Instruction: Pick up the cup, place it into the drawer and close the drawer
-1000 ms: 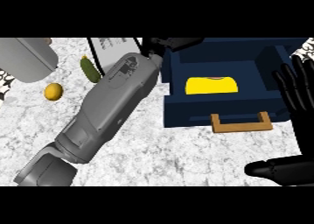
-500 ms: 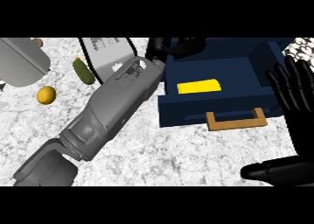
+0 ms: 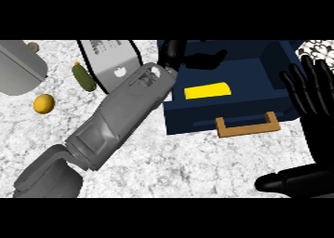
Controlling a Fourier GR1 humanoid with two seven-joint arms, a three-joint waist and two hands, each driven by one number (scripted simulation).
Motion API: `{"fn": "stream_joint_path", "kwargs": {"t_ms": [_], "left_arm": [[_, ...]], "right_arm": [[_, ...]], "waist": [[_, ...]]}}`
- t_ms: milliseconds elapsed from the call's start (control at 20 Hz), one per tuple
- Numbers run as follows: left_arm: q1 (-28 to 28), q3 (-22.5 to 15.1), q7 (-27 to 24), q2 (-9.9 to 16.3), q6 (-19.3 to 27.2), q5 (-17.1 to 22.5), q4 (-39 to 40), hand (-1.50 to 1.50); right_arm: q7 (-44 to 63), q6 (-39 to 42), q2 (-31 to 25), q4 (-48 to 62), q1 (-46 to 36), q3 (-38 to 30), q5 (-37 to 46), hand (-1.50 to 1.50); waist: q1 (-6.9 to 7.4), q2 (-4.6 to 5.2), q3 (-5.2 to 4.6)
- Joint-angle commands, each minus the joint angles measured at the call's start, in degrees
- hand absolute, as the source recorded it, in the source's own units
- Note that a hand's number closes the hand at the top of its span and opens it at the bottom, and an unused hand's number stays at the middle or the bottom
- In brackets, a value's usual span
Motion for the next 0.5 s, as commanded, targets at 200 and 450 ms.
{"fn": "stream_joint_path", "kwargs": {"t_ms": [200,450], "left_arm": [[-0.1,1.1,-4.9,0.0,-1.2,6.0,-2.3,-1.50],[1.6,2.2,-8.5,0.0,-2.8,10.9,-7.6,-1.50]], "right_arm": [[2.1,0.3,0.2,-0.8,-0.8,-1.7,-5.0,-1.50],[3.8,0.7,-0.2,-0.4,0.0,-1.1,-5.8,-1.50]], "waist": [[0.29,-0.10,-0.04],[2.67,-0.70,-0.08]]}}
